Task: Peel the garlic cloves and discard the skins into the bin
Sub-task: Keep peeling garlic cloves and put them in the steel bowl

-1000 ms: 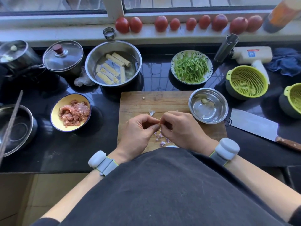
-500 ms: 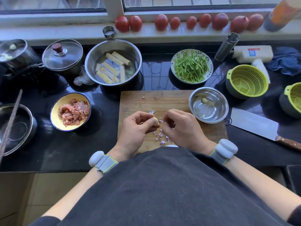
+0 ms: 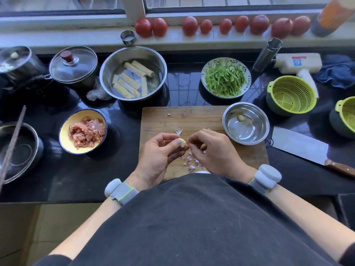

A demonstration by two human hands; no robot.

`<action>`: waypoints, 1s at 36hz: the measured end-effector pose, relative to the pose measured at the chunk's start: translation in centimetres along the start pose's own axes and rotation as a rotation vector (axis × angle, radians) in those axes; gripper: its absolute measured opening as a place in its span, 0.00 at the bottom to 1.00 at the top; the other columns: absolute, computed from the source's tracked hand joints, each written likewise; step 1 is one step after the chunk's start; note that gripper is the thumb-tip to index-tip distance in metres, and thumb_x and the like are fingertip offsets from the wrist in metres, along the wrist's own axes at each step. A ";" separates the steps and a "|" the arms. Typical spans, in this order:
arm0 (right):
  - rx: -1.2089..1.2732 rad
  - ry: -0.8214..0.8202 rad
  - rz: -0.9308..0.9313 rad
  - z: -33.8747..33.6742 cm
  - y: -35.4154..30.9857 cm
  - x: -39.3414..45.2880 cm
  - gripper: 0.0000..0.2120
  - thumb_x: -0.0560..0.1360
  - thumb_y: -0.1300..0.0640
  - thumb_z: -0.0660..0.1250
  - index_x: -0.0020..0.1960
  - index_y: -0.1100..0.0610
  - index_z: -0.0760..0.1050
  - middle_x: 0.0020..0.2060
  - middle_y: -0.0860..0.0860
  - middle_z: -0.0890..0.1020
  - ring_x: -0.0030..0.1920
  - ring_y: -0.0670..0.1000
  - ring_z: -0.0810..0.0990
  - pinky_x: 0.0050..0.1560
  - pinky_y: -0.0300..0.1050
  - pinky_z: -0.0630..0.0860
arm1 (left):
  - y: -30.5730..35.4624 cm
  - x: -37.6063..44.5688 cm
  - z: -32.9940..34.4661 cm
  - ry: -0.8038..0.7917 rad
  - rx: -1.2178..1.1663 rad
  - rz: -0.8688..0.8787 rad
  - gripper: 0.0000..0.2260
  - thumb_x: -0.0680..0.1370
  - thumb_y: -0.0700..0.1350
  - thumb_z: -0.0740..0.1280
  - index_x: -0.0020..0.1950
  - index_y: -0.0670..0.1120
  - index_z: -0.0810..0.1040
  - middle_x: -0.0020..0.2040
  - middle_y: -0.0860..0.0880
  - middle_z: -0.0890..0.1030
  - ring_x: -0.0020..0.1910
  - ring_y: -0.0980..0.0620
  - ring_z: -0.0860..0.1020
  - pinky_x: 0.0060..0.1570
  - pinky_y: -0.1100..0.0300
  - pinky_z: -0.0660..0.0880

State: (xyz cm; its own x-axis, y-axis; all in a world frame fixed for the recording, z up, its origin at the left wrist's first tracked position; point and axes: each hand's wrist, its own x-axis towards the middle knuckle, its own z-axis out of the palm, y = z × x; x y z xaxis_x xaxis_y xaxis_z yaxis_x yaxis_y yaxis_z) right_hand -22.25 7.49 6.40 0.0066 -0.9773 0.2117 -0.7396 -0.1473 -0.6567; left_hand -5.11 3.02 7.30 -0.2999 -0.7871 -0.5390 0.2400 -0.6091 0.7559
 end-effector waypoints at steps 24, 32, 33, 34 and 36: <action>-0.148 0.033 -0.088 -0.1 -0.5 0.3 0.05 0.75 0.58 0.66 0.41 0.56 0.75 0.35 0.48 0.75 0.32 0.54 0.72 0.30 0.53 0.73 | -0.3 0.1 0.3 -0.023 0.249 0.067 0.04 0.76 0.33 0.71 0.51 0.36 0.82 0.40 0.41 0.84 0.37 0.48 0.83 0.38 0.60 0.80; -0.097 0.076 -0.005 -0.1 -0.2 0.4 0.04 0.75 0.60 0.68 0.41 0.56 0.76 0.36 0.47 0.76 0.34 0.50 0.73 0.33 0.51 0.74 | -0.4 0.3 0.0 -0.016 0.288 0.083 0.05 0.76 0.34 0.72 0.51 0.38 0.83 0.42 0.41 0.85 0.40 0.46 0.83 0.41 0.60 0.80; -0.083 0.082 0.034 -0.2 -0.1 0.3 0.04 0.75 0.60 0.68 0.41 0.56 0.75 0.36 0.47 0.76 0.34 0.51 0.73 0.34 0.50 0.73 | -0.5 0.3 0.0 -0.013 0.283 0.079 0.05 0.76 0.34 0.72 0.52 0.38 0.83 0.43 0.41 0.85 0.41 0.46 0.83 0.41 0.60 0.80; -0.073 0.082 0.078 -0.1 0.1 0.3 0.05 0.75 0.60 0.67 0.41 0.56 0.74 0.35 0.47 0.75 0.34 0.51 0.73 0.35 0.50 0.73 | -0.5 0.4 -0.1 -0.012 0.271 0.074 0.05 0.77 0.33 0.71 0.52 0.37 0.82 0.43 0.40 0.85 0.41 0.46 0.84 0.41 0.61 0.80; -0.078 0.047 0.172 0.1 0.7 0.2 0.07 0.75 0.58 0.65 0.39 0.55 0.70 0.34 0.48 0.75 0.35 0.52 0.73 0.36 0.52 0.72 | -0.5 0.4 -0.3 -0.016 0.203 0.045 0.06 0.78 0.31 0.68 0.53 0.37 0.81 0.44 0.40 0.84 0.41 0.45 0.84 0.41 0.61 0.81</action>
State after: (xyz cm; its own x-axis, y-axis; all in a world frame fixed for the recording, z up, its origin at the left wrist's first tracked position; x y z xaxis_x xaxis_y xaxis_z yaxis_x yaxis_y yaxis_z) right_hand -22.68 7.15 5.92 -0.1547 -0.9786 0.1356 -0.7769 0.0358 -0.6286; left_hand -5.11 3.00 6.60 -0.3085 -0.8101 -0.4985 0.0628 -0.5403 0.8392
